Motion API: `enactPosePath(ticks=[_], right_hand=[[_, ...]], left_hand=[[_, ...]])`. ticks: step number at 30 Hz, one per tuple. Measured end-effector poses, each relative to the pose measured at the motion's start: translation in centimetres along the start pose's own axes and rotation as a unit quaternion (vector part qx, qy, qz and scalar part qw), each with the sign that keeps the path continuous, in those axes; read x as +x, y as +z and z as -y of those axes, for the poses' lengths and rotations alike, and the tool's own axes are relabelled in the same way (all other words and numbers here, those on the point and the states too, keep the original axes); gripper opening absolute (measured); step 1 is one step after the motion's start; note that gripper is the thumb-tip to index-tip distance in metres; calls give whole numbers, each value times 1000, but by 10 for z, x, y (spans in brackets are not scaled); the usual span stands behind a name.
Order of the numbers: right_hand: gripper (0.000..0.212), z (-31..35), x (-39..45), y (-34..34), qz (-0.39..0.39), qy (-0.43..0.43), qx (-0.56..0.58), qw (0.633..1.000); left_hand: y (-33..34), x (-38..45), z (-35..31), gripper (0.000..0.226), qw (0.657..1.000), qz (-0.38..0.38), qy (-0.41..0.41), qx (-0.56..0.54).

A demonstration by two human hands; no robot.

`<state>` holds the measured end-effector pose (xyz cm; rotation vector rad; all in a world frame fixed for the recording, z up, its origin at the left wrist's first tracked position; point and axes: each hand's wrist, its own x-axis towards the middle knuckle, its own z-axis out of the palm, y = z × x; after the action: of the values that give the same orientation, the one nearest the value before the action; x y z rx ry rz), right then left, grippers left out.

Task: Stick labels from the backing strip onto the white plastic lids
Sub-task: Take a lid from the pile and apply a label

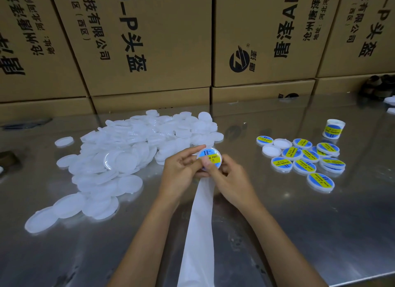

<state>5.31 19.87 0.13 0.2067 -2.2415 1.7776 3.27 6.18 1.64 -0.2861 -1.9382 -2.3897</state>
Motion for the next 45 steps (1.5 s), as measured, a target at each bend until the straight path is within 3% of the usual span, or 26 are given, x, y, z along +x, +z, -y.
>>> enactPosePath(ticks=[7,12,20,27,31,45], right_hand=[[30,-10,1,-5,-26,-76,-106,991],[41,-15,4,-6,-74,-82,-200,973],[53,-18,8,-11,-142,-66,-206,966],[40,-13,6,-5,-96,-68,-85,989],[39,-12,2,2,-34,-63,-110,991],[46,-9,-1,5,-47,-57,-124,990]], left_hand=[[0,-1,1,15,999,-21,10,33],[1,-1,1,14,998,4,29,49],[6,-4,4,46,995,89,-4,37],[6,-4,3,36,999,26,32,20],[3,-2,0,31,999,-13,40,-10],[4,0,0,19,999,-9,50,11]])
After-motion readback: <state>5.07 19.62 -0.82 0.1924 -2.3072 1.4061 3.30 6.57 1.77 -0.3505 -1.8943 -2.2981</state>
